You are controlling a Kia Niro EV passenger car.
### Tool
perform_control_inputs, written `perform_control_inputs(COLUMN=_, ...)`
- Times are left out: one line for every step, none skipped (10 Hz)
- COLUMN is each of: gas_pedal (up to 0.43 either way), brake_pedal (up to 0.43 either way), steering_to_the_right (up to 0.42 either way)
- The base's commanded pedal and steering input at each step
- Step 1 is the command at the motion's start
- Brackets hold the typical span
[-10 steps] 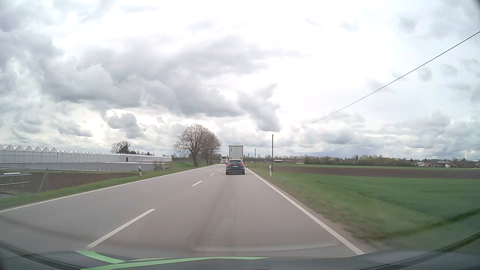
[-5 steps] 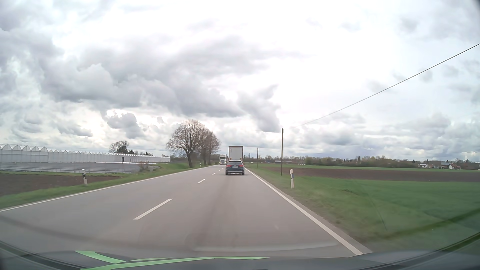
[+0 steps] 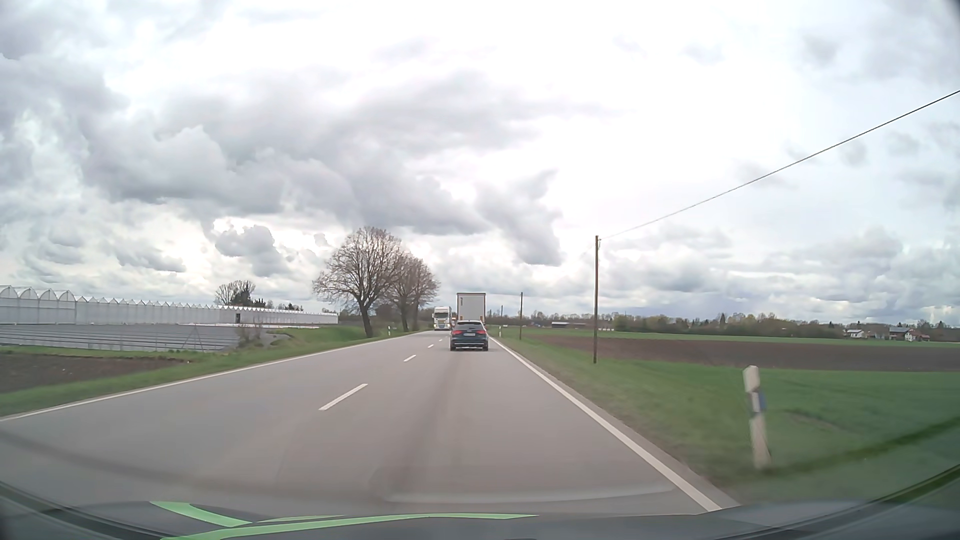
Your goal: Follow the waypoints while adhering to traffic rules and regulations
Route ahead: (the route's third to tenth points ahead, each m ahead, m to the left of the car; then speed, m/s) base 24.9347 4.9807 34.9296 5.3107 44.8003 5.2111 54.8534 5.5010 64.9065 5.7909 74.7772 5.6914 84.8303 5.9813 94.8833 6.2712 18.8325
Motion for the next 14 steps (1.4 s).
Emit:
perform_control_inputs(gas_pedal=0.138, brake_pedal=0.000, steering_to_the_right=0.001)
perform_control_inputs(gas_pedal=0.150, brake_pedal=0.000, steering_to_the_right=0.001)
perform_control_inputs(gas_pedal=0.157, brake_pedal=0.000, steering_to_the_right=0.001)
perform_control_inputs(gas_pedal=0.169, brake_pedal=0.000, steering_to_the_right=0.001)
perform_control_inputs(gas_pedal=0.169, brake_pedal=0.000, steering_to_the_right=0.001)
perform_control_inputs(gas_pedal=0.177, brake_pedal=0.000, steering_to_the_right=0.001)
perform_control_inputs(gas_pedal=0.177, brake_pedal=0.000, steering_to_the_right=0.001)
perform_control_inputs(gas_pedal=0.189, brake_pedal=0.000, steering_to_the_right=0.001)
perform_control_inputs(gas_pedal=0.189, brake_pedal=0.000, steering_to_the_right=0.001)
perform_control_inputs(gas_pedal=0.189, brake_pedal=0.000, steering_to_the_right=0.001)
perform_control_inputs(gas_pedal=0.197, brake_pedal=0.000, steering_to_the_right=0.001)
perform_control_inputs(gas_pedal=0.197, brake_pedal=0.000, steering_to_the_right=0.001)
perform_control_inputs(gas_pedal=0.197, brake_pedal=0.000, steering_to_the_right=0.001)
perform_control_inputs(gas_pedal=0.209, brake_pedal=0.000, steering_to_the_right=0.000)
